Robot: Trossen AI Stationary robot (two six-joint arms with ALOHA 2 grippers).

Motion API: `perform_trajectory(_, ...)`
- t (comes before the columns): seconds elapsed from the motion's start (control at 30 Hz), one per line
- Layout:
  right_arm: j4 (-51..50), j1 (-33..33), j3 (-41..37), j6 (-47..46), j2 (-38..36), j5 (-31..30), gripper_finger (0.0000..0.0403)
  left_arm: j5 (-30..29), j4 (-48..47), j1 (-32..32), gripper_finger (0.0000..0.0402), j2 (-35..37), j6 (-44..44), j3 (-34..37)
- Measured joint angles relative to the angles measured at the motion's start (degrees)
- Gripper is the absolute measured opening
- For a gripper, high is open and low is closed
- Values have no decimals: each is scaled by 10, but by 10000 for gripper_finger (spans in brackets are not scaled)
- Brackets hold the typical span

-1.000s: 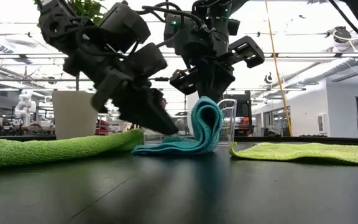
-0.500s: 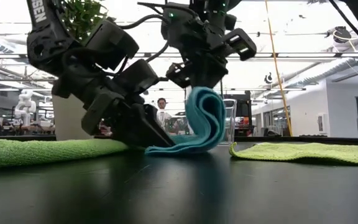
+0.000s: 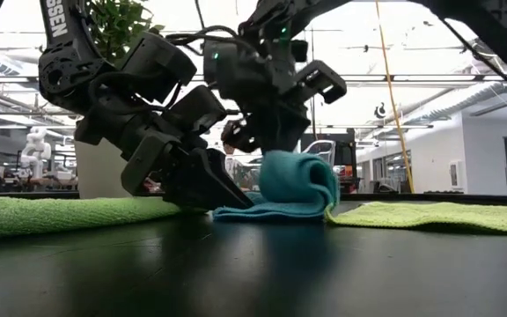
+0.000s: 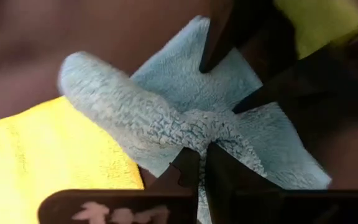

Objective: Fold microfiber towels
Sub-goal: Fold the blue microfiber cloth

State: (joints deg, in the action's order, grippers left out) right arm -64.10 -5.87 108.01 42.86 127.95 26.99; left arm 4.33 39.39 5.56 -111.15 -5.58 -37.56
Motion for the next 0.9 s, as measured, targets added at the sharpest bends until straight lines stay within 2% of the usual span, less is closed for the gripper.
perform_trajectory(0.23, 67, 4, 12, 0, 9, 0, 17, -10, 4, 8, 175, 0, -27, 1)
perform_trajectory(0.7, 91, 3, 12, 2, 8, 2, 17, -22, -4, 9, 174, 8, -29, 1)
perform_trajectory(0.9, 116, 3, 11, 1, 7, 3, 57, -55, -63, 16, 174, 45, -29, 2)
